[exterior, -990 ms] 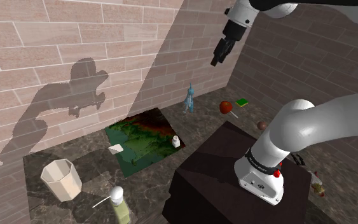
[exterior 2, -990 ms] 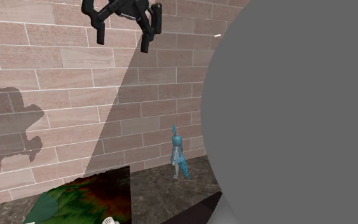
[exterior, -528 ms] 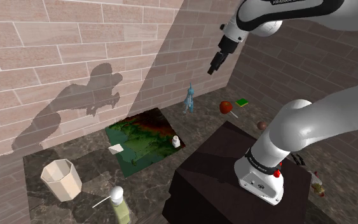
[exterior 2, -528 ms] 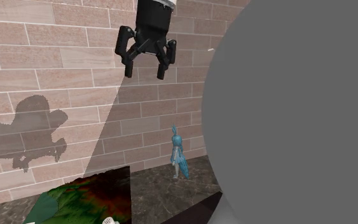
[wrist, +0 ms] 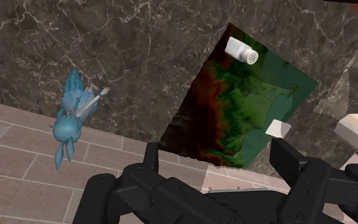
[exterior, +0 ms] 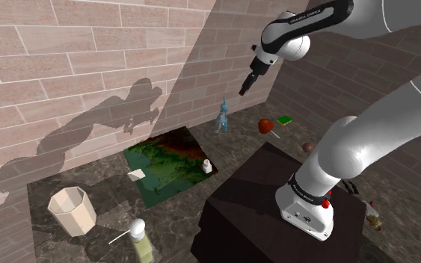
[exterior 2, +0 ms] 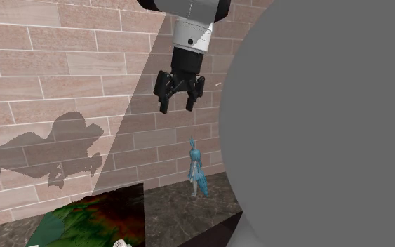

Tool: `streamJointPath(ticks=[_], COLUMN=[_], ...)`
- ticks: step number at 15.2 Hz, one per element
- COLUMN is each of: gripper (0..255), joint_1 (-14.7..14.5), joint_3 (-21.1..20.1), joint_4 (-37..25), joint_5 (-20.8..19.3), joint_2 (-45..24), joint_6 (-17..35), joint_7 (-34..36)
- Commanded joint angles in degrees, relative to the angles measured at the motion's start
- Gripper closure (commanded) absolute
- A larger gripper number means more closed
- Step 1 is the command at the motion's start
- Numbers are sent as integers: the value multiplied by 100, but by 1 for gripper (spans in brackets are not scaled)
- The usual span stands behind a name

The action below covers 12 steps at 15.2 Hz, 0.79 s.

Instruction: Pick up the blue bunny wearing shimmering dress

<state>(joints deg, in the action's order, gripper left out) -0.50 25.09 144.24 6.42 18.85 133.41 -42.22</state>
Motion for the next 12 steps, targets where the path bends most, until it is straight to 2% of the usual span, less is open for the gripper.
streamJointPath(ticks=[1,4,7,9,12], gripper=[0,0,0,0,0], joint_1=[-131,-332,-410,-332,-13], joint_3=[241,580,766,758,551], joint_4=[-124,-424,-835,-1167,-1725], joint_5=[285,946,1836,2454,3233], joint_2=[-454,-1202,-2019,-2575,-3367], joint_6=[323,669,849,879,848], joint_7=[-475,-1315,-2277,-2908,-3705])
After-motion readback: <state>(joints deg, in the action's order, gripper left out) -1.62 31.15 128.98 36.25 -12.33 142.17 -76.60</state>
